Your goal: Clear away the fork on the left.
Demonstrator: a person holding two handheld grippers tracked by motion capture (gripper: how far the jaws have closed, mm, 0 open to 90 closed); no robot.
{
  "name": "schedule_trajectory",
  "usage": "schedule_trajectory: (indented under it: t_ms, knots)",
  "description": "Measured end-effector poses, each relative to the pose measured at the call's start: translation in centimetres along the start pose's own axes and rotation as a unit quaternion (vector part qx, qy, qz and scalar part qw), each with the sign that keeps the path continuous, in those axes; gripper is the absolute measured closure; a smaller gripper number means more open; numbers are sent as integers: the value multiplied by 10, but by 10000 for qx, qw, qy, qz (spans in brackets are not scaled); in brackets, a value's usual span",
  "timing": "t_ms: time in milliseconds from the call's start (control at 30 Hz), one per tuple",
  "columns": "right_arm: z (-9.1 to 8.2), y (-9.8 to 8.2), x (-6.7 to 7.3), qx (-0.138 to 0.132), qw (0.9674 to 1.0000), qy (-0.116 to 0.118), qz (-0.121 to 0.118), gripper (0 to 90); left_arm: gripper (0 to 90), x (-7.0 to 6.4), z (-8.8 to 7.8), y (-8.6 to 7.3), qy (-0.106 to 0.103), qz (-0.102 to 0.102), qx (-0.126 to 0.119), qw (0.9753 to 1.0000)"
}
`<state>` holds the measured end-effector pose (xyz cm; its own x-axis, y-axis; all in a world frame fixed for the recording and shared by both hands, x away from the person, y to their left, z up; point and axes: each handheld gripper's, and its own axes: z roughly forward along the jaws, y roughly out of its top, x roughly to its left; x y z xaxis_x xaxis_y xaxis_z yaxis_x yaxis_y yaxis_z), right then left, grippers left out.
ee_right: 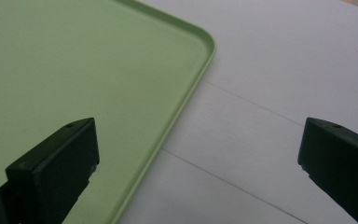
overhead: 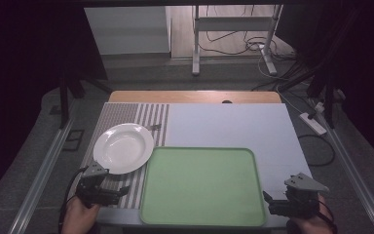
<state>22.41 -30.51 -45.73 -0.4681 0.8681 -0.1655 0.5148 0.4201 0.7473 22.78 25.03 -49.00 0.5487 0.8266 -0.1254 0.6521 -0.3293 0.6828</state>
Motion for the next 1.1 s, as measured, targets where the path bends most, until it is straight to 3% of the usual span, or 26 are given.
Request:
schedule_trajectory:
  t_ms: [100, 500, 1100]
  knots:
    - [0, 0, 0, 6, 10000, -3, -3, 0, 0, 1, 4, 4, -45, 120, -26, 9999]
    - [0, 0, 1, 37, 10000, -7, -42, 0, 0, 10, 17, 14, -260, 27, 21, 9997]
    - [1, 0, 2, 66, 9999, -12, -118, 0, 0, 24, 43, 46, -469, 228, 140, 9985]
